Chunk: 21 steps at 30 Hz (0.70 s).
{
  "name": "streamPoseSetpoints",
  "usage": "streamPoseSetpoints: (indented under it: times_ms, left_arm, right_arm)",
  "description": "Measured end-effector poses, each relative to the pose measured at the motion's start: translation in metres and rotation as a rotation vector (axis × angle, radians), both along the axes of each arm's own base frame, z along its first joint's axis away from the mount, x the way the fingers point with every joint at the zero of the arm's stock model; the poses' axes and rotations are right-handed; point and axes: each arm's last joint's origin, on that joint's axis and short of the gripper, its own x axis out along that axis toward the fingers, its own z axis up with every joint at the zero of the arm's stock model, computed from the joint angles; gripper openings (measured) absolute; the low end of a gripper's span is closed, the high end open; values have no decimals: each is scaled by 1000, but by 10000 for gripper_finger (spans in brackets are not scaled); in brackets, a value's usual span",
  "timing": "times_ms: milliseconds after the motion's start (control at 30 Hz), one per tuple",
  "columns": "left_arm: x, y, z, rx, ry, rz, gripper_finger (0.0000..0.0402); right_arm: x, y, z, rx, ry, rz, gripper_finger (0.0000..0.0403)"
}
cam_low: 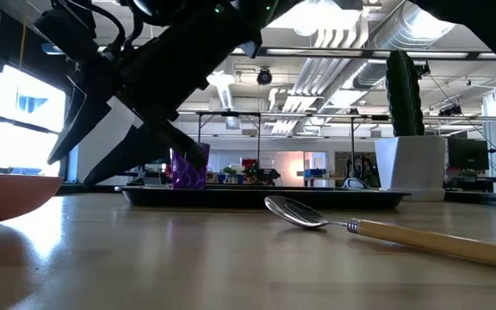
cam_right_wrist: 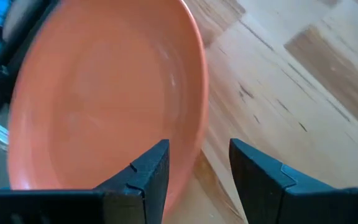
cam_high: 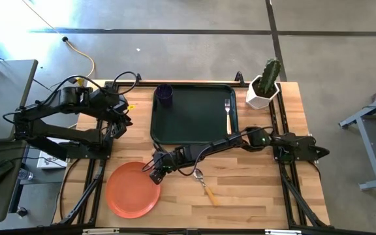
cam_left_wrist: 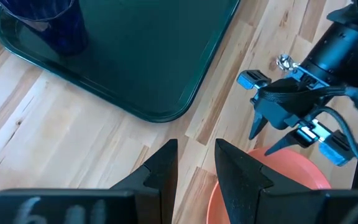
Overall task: Pick and place plate/cup/fork/spoon on tray
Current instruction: Put the orange plate on the serving tray
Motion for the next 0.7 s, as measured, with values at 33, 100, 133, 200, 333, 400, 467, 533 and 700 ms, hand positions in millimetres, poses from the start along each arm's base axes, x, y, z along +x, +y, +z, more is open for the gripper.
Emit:
streamPoseSetpoints:
  times_ms: [33, 100, 133, 200, 333, 400, 467, 533, 700]
  left_arm:
    - [0, 0, 0, 0, 0, 0, 94]
    - [0, 0, 0, 0, 0, 0, 94]
    - [0, 0, 0, 0, 1, 0, 94]
    - [0, 0, 0, 0, 0, 0, 94]
    - [0, 0, 0, 0, 0, 0, 94]
    - [0, 0, 0, 0, 0, 0, 94]
    - [0, 0, 0, 0, 0, 0, 94]
    - [0, 0, 0, 0, 0, 0, 94]
    - [0, 0, 0, 0, 0, 0, 94]
  right_arm:
    - [0, 0, -1, 4, 5, 4, 158]
    - [1, 1, -3, 12, -5, 2, 158]
    - [1, 1, -5, 16, 3, 6, 158]
    - [2, 2, -9, 18, 10, 10, 158]
    - [2, 2, -16, 27, 26, 8, 158]
    - [1, 2, -18, 29, 39, 7, 158]
    - [0, 2, -20, 47, 62, -8, 158]
    - [-1, 1, -22, 39, 85, -19, 158]
    - [-2, -3, -23, 53, 108, -44, 158]
